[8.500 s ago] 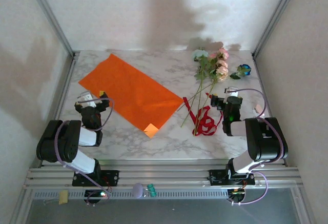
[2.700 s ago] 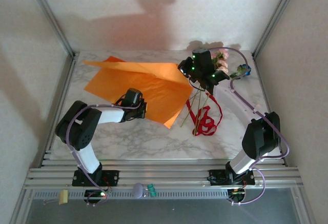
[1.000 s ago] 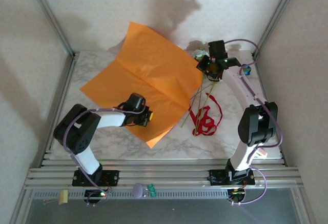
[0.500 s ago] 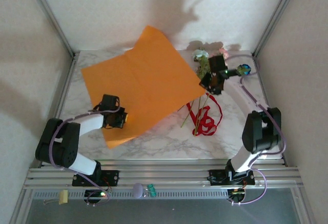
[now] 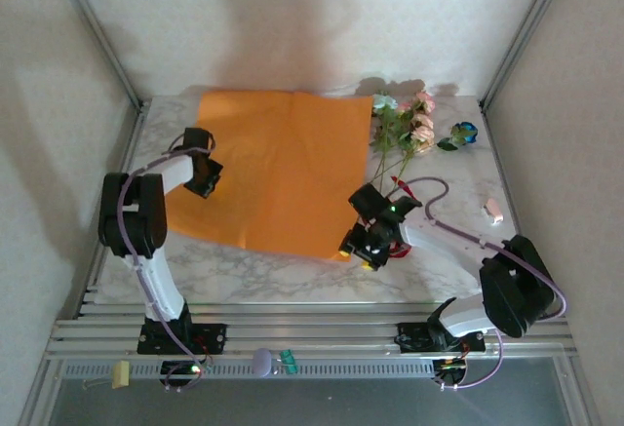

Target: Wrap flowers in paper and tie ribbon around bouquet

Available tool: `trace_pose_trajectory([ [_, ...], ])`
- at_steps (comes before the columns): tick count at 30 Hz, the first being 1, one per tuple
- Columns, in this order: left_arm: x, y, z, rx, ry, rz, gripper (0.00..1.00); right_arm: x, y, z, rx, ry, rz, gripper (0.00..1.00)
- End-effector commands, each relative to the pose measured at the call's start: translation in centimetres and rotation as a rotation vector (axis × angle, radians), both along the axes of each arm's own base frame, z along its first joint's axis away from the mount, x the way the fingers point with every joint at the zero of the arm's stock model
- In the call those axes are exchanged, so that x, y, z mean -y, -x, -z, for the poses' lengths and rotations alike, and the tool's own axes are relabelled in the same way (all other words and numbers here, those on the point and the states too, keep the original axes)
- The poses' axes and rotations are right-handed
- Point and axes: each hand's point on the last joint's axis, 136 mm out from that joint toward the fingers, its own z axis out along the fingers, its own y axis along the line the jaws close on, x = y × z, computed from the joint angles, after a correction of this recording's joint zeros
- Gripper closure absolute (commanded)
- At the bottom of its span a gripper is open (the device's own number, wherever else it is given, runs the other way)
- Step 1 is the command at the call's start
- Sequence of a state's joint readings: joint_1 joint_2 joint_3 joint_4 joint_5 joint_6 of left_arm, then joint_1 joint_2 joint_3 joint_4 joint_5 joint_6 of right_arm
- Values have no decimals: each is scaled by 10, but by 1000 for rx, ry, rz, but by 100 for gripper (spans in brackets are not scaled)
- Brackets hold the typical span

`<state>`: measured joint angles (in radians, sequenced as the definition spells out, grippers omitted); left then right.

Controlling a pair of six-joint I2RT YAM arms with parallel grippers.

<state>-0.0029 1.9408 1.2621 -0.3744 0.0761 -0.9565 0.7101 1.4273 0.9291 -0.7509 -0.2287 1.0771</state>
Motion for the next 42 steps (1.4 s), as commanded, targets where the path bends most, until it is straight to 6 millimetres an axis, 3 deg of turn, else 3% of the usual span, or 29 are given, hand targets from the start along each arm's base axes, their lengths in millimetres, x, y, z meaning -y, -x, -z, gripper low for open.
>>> trace_pose_trajectory([
  [1, 0, -22, -49, 51, -157, 118, 91, -8, -41, -46, 173, 10, -156, 42],
  [4, 37, -19, -104, 139, -184, 167, 83, -16, -89, -62, 305, 32, -202, 53],
  [6, 71, 0, -110, 175, -70, 166, 81, -31, -118, -62, 359, -1, -216, 57],
  [9, 125, 44, -78, 159, 201, 136, 81, -58, -161, -44, 384, -31, -258, 68],
  [11, 148, 74, -54, 132, 331, 101, 82, -69, -187, -26, 386, -8, -283, 72],
  [13, 153, 96, -35, 98, 380, 84, 82, -79, -204, -11, 384, 6, -306, 72],
  [15, 142, 110, -17, 57, 366, 67, 82, -82, -212, 8, 346, 30, -302, 71],
  [19, 106, 126, 15, -12, 332, 25, 82, -80, -200, 48, 209, 72, -293, 71],
  [24, 52, 124, 35, -62, 240, -15, 83, -81, -143, 84, 84, 88, -327, 71],
  [29, 4, 103, 37, -98, 151, -29, 84, -99, -66, 83, 14, 70, -380, 69],
  [31, -7, 96, 33, -95, 134, -32, 84, -110, -49, 74, 24, 33, -403, 68],
  [33, -10, 88, 25, -84, 123, -25, 84, -114, -48, 63, 49, 34, -411, 66],
  [36, -6, 85, 10, -51, 137, -27, 84, -114, -68, 45, 116, 47, -422, 65],
  [39, 5, 94, 1, -20, 184, -35, 83, -108, -92, 34, 149, 53, -406, 65],
  [42, 15, 106, -7, 1, 225, -38, 83, -101, -102, 34, 131, 52, -391, 65],
])
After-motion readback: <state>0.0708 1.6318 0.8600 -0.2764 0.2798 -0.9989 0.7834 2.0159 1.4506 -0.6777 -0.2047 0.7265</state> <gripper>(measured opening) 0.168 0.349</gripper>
